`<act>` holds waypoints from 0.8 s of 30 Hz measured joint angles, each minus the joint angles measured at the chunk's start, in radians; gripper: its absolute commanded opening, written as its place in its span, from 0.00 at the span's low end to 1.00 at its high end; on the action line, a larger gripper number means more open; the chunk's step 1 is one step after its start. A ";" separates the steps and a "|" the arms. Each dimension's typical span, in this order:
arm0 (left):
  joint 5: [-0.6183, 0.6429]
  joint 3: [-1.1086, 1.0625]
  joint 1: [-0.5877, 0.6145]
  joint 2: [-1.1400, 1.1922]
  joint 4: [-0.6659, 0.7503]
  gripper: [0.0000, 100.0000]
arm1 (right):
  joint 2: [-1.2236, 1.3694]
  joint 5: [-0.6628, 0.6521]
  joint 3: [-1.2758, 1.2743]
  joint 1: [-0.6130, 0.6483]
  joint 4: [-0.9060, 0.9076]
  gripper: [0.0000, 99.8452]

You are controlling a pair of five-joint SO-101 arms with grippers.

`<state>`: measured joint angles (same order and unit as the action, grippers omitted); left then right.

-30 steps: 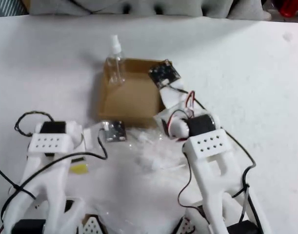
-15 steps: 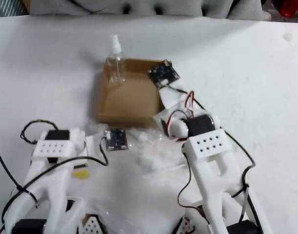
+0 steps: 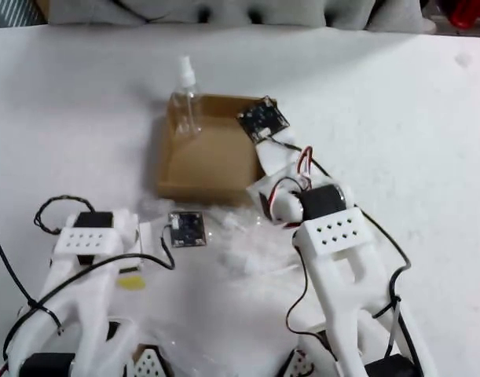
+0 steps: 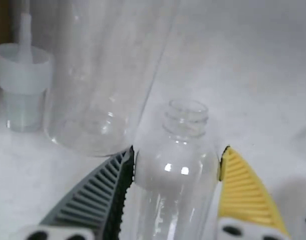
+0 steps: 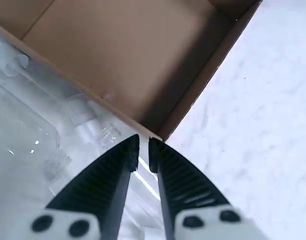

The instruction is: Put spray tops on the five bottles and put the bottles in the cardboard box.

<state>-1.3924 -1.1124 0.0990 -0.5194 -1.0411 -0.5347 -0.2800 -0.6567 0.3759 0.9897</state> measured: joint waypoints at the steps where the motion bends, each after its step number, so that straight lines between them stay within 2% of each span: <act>1: -0.026 0.000 0.012 0.000 0.000 0.26 | 0.000 0.000 0.000 0.000 0.000 0.02; 5: -0.094 0.000 0.100 0.000 0.017 0.26 | 0.000 0.000 0.000 0.000 0.000 0.02; 9: -0.103 0.000 0.121 0.000 0.035 0.26 | 0.000 0.000 0.000 0.000 0.000 0.02; 14: -0.101 0.000 0.115 0.000 0.035 0.21 | 0.000 0.000 0.000 0.000 0.000 0.02; 20: -0.048 -0.028 0.049 -0.006 0.043 0.17 | 0.000 0.000 0.000 0.000 0.000 0.02; 24: -0.037 -0.032 0.046 -0.011 0.040 0.07 | 0.000 0.000 0.000 0.000 0.000 0.02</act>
<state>-1.4293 -1.1446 0.1450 -0.5301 -1.0012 -0.5347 -0.2800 -0.6567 0.3759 0.9897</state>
